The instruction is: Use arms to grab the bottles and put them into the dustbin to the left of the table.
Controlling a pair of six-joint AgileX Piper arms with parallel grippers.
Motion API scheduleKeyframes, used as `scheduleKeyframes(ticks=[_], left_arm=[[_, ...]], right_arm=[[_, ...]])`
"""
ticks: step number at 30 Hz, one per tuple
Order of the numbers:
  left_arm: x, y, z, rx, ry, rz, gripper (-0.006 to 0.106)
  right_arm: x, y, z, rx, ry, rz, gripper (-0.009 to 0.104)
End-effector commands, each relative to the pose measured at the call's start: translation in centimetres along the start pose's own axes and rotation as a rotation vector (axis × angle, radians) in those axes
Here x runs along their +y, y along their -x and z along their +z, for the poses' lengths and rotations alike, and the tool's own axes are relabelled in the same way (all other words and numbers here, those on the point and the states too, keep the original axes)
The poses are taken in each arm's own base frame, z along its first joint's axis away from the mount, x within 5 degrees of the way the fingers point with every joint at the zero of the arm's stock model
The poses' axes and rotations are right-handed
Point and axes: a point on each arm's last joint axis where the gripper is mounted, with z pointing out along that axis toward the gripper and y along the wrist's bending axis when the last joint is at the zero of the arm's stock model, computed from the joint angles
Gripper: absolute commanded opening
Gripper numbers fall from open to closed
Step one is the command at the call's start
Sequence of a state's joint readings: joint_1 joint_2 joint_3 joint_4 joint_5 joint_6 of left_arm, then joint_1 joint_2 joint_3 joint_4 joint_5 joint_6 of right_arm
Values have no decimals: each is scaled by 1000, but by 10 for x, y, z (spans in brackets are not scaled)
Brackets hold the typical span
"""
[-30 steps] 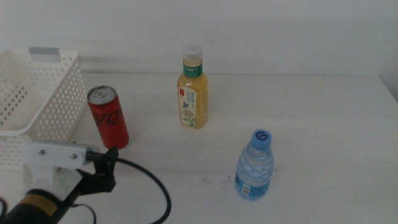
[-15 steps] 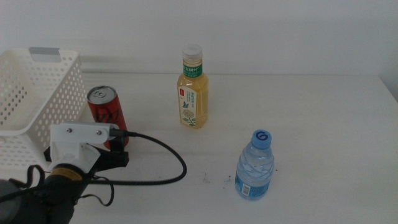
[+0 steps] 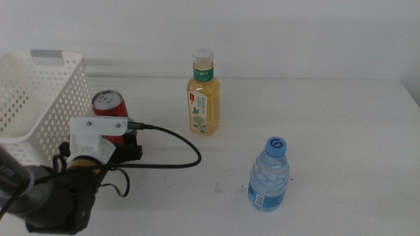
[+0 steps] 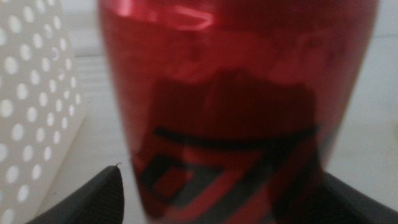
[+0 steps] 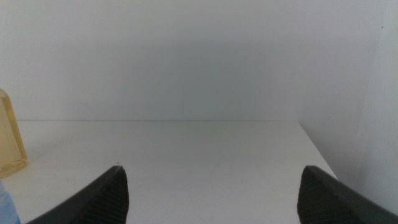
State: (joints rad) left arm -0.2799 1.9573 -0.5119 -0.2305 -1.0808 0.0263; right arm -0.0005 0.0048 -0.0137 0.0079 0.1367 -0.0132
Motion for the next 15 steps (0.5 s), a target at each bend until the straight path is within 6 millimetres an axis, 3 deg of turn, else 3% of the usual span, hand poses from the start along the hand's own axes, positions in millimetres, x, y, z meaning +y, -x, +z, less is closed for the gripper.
scheduleKeyframes(ticks=[1,12,15], left_arm=[[0,0,9,-12,7,-1,94],[-3,-7,32,-7,10,-7,93],[-3,-8,32,-5,10,-11,85]], right_arm=[[0,-1,0,-10,-9,-4,93],[0,-1,0,-10,-9,-4,93],[0,-1,0,-10,-9,-4,93]])
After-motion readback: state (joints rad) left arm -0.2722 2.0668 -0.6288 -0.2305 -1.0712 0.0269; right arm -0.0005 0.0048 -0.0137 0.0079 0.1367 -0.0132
